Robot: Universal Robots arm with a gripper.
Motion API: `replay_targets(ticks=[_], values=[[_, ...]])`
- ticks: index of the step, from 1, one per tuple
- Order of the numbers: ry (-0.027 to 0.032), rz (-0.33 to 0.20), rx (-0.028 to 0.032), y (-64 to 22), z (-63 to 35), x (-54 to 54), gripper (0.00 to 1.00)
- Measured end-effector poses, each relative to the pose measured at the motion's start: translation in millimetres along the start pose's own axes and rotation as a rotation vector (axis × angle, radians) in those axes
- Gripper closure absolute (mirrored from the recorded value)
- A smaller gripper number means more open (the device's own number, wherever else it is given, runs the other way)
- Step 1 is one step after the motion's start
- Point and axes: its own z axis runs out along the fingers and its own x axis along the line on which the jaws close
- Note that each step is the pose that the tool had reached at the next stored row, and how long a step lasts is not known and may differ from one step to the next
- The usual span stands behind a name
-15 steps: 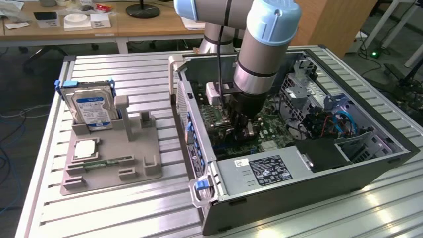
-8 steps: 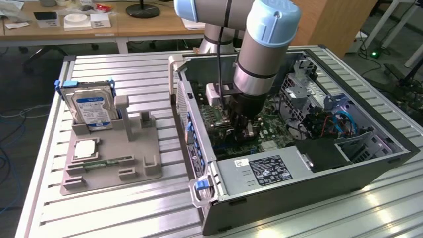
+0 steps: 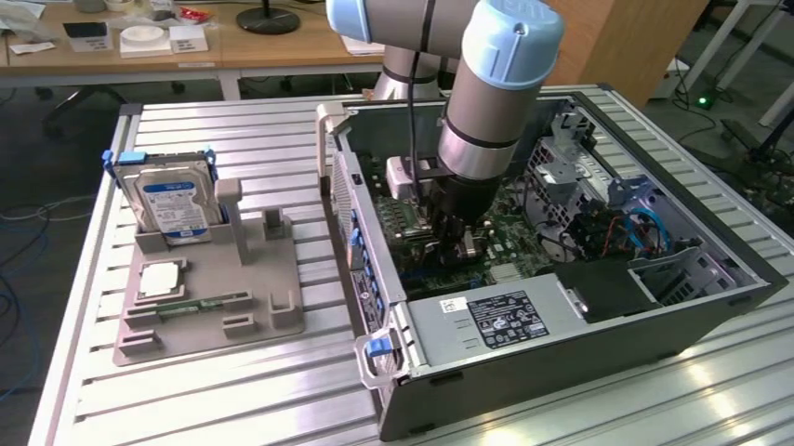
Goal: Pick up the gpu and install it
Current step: 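Insert the gpu into the slot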
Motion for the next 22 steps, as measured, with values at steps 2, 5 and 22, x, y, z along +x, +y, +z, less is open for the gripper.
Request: replay_targets(ticks=[2,5,22], values=[[0.0,0.0,0.0,0.0,0.0,0.0,0.71],[-0.001,0.0,0.0004,0.0,0.2,-0.1,0.7],[0.0018,0.0,0.0039,0.5,-53.1,-2.1,0.64]])
